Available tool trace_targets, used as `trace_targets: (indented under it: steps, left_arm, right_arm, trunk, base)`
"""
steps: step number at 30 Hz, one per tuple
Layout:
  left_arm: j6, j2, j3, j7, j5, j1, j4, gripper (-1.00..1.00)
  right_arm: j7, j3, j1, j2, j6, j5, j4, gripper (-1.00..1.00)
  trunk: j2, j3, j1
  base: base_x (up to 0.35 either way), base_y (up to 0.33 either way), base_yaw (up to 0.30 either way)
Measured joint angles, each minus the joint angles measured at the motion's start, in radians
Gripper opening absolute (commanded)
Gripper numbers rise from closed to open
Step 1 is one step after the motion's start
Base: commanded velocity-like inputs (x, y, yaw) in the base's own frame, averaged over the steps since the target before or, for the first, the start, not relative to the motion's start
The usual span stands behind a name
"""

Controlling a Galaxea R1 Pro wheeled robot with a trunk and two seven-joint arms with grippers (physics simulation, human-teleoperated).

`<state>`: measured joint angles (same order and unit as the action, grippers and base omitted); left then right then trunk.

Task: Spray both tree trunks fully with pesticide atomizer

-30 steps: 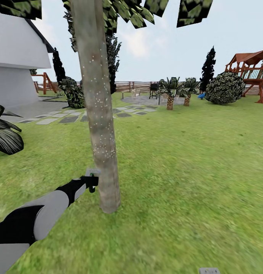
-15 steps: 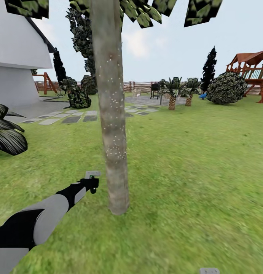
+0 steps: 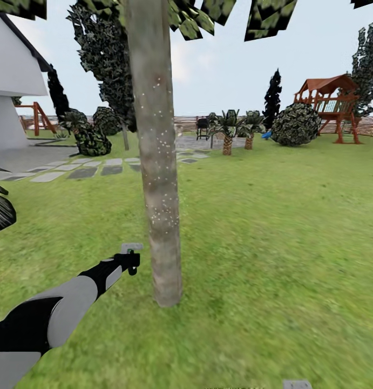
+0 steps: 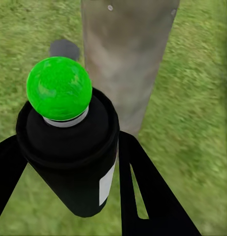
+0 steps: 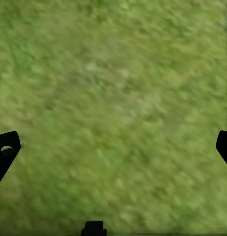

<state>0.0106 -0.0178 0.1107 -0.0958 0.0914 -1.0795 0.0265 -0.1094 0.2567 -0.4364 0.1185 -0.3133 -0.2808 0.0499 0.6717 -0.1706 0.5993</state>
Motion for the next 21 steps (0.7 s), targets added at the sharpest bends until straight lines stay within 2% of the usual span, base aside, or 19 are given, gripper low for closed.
trace_targets:
  steps: [17, 21]
  left_arm:
    - [-0.001, 0.000, 0.000, 0.000, 0.000, 0.005, -0.001, -1.00]
    - [0.000, 0.000, 0.000, 0.000, 0.000, 0.006, -0.001, -1.00]
  right_arm:
    - [0.000, 0.001, 0.000, -0.001, 0.000, 0.002, 0.000, 1.00]
    - [0.000, 0.001, 0.000, 0.000, 0.000, 0.001, 0.000, 1.00]
  trunk:
    - [0.000, 0.000, 0.000]
    - [0.000, 0.000, 0.000]
  base:
    - [0.000, 0.350, -0.300]
    - [-0.003, 0.350, -0.132]
